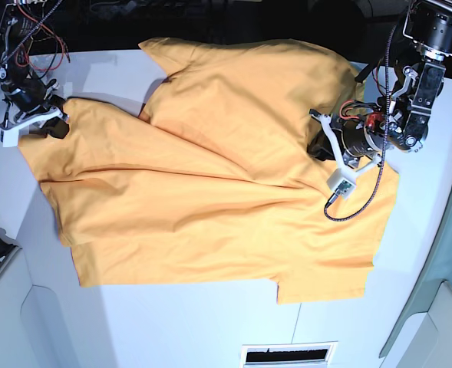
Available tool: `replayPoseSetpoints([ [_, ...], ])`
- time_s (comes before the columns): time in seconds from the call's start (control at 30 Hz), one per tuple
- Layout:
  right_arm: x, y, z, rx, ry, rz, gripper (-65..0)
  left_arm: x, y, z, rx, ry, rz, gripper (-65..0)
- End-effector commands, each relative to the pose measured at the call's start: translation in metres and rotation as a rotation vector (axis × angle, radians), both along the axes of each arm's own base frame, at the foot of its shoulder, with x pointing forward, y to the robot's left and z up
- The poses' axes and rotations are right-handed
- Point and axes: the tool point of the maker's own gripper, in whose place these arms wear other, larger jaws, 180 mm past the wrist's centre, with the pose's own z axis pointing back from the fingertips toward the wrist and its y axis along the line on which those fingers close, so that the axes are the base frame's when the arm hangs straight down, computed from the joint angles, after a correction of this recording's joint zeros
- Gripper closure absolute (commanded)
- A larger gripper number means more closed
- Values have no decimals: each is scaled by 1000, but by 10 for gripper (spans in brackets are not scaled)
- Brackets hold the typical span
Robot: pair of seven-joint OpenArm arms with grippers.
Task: Layout the t-shirt on the table in an organized manner, then fold the t-shirt properly
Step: 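Pull the sleeve edge outward with the right gripper to flatten the shirt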
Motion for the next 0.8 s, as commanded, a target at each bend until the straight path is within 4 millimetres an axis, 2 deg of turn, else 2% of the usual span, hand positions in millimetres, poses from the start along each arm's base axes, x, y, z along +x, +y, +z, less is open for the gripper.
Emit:
replayPoseSetpoints([
  [0.0, 11, -16, 19, -27, -48, -9, 0, -4, 17, -7, 76, 31, 5, -121],
  [0.1, 11, -33, 41, -19, -68, -33, 0, -10, 25, -16, 101, 60, 11, -121],
  [0.3, -8, -92, 101, -152, -138, -163, 0, -14, 29, -22, 108, 80, 26, -121],
  [0.4, -13, -101, 122, -228, -165, -159, 0, -12, 29, -21, 107, 76, 25, -121],
  [0.43, -11, -100, 127, -243, -176, -152, -49, -11, 29, -21, 106, 72, 25, -121],
  [0.53, -2, -94, 128, -289, -190, -120, -372, -11, 29, -20, 105, 70, 25, -121],
  [0.57, 1, -89, 126, -296, -188, -101, -433, -11, 28, -20, 105, 70, 25, -121],
  [0.6, 5, -83, 124, -302, -186, -78, -449, -11, 29, -21, 106, 71, 25, -121],
  [0.77, 16, -61, 109, -353, -134, 2, -447, -11, 29, -20, 106, 71, 25, -121],
])
